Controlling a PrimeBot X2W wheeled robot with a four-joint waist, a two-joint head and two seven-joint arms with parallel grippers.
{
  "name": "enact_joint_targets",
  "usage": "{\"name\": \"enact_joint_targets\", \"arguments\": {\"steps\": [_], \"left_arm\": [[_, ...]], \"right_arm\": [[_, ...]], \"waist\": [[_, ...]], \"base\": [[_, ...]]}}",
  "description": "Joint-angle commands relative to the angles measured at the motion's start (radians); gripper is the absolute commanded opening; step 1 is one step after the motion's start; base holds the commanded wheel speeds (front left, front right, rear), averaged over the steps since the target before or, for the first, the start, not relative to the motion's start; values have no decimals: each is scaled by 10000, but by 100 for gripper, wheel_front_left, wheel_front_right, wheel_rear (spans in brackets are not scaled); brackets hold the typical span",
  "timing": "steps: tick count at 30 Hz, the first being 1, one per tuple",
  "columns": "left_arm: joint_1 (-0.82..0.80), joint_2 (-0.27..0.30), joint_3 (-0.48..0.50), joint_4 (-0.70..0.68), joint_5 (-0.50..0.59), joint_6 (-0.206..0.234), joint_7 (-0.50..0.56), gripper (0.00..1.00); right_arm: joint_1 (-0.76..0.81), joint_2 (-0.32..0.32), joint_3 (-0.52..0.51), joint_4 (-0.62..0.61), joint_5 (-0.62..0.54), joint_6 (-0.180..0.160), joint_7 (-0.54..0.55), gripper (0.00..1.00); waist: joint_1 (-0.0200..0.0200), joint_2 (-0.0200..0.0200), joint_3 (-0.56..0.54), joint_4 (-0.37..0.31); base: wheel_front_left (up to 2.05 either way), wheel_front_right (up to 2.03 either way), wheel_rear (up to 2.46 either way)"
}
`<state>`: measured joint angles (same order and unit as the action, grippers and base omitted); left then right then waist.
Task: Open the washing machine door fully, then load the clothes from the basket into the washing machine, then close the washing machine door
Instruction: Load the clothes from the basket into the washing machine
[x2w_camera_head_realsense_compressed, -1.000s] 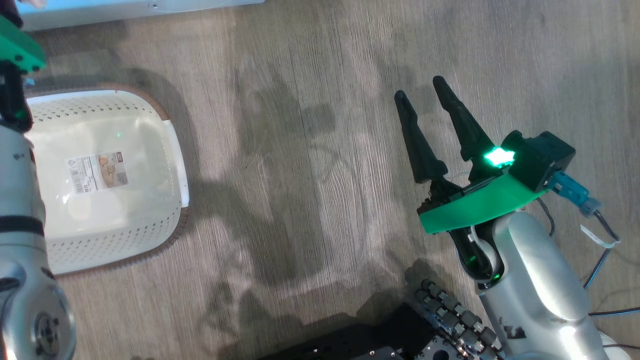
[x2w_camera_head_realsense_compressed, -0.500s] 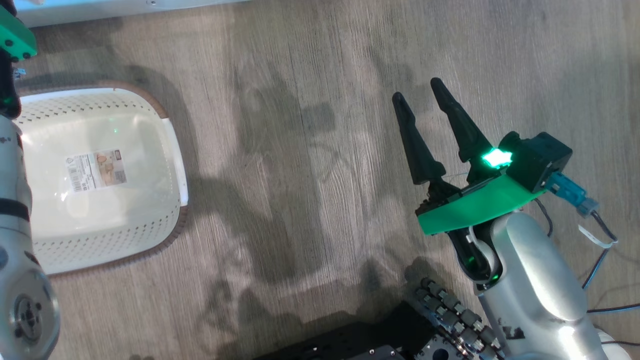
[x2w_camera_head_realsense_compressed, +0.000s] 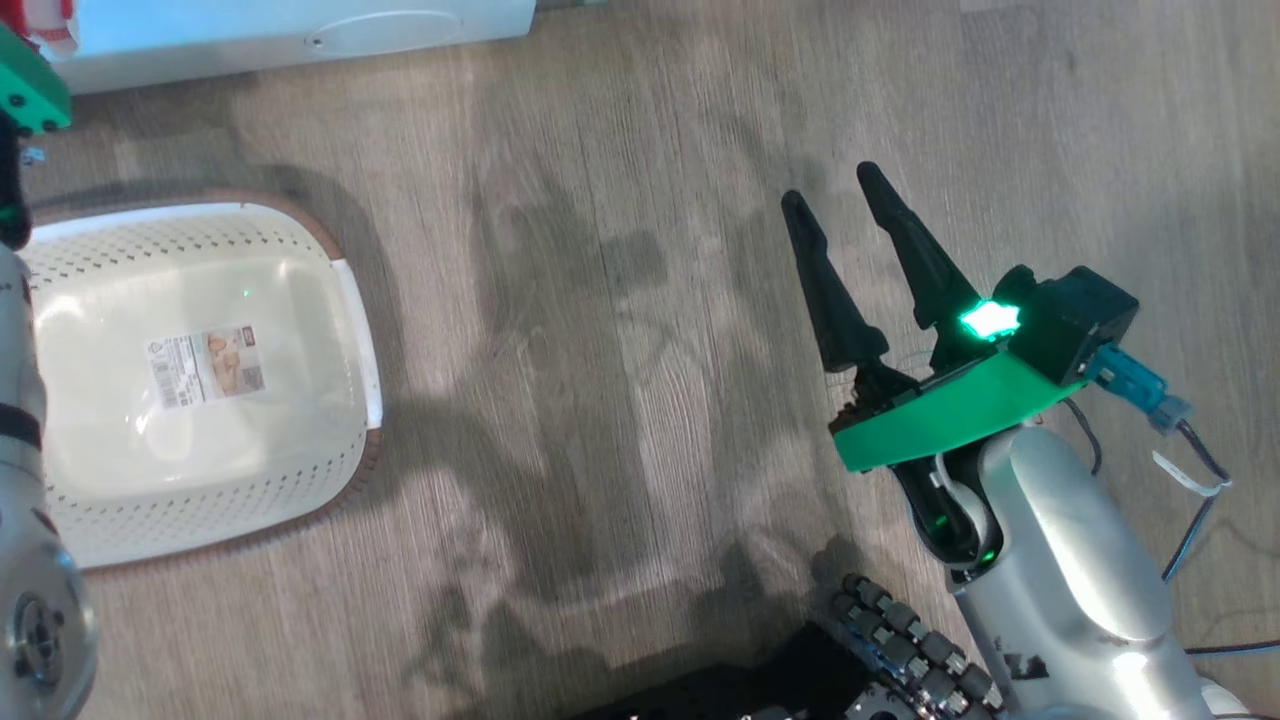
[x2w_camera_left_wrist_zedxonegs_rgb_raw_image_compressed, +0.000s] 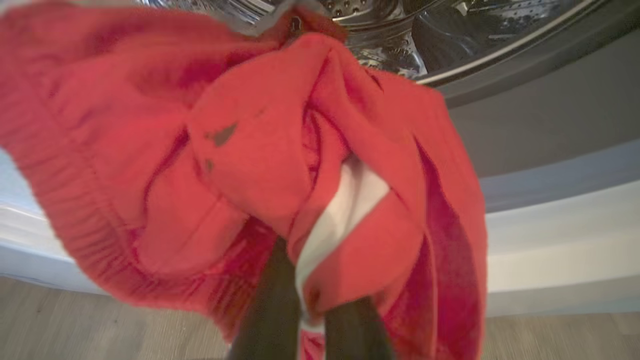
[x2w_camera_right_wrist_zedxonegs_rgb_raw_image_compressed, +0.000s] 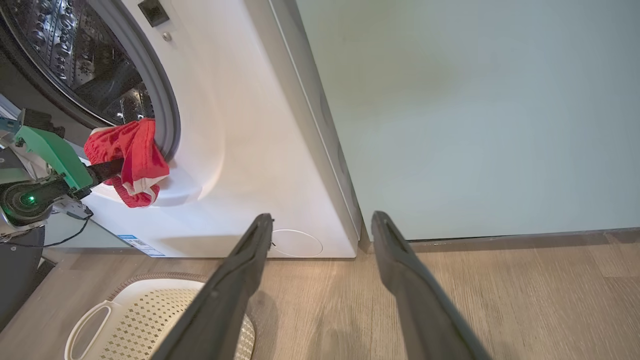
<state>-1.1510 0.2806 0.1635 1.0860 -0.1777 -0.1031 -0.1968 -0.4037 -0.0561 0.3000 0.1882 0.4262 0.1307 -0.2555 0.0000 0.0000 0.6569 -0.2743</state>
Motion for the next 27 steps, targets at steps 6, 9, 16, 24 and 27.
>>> {"name": "enact_joint_targets", "arguments": {"steps": [6,9,16,24,27], "left_arm": [[-652,1032,-313,-1144,111,-165,-1,0],[-1062,1381,-490,-1513,110,-210,409,0],[-2384,2360,-1244,-2428,318,-263,1657,0],[-3745,3462,-2659,-3392,349,-273,2988,0],[-4344,3976,-3237,-3789,179,-274,3344,0]], "right_arm": [[80,59,245,-360,291,0,-63,100],[72,59,274,-419,366,0,-63,100],[-36,59,423,-520,586,0,-63,100],[-168,59,677,-633,913,0,-63,100],[-218,59,778,-651,1032,0,-63,100]], "waist": [[0,0,85,-215],[0,0,331,-303],[0,0,964,-563],[0,0,1641,-1028],[0,0,1942,-1198]], "base": [[0,0,0],[0,0,0],[0,0,0],[0,0,0],[0,0,0]]}}
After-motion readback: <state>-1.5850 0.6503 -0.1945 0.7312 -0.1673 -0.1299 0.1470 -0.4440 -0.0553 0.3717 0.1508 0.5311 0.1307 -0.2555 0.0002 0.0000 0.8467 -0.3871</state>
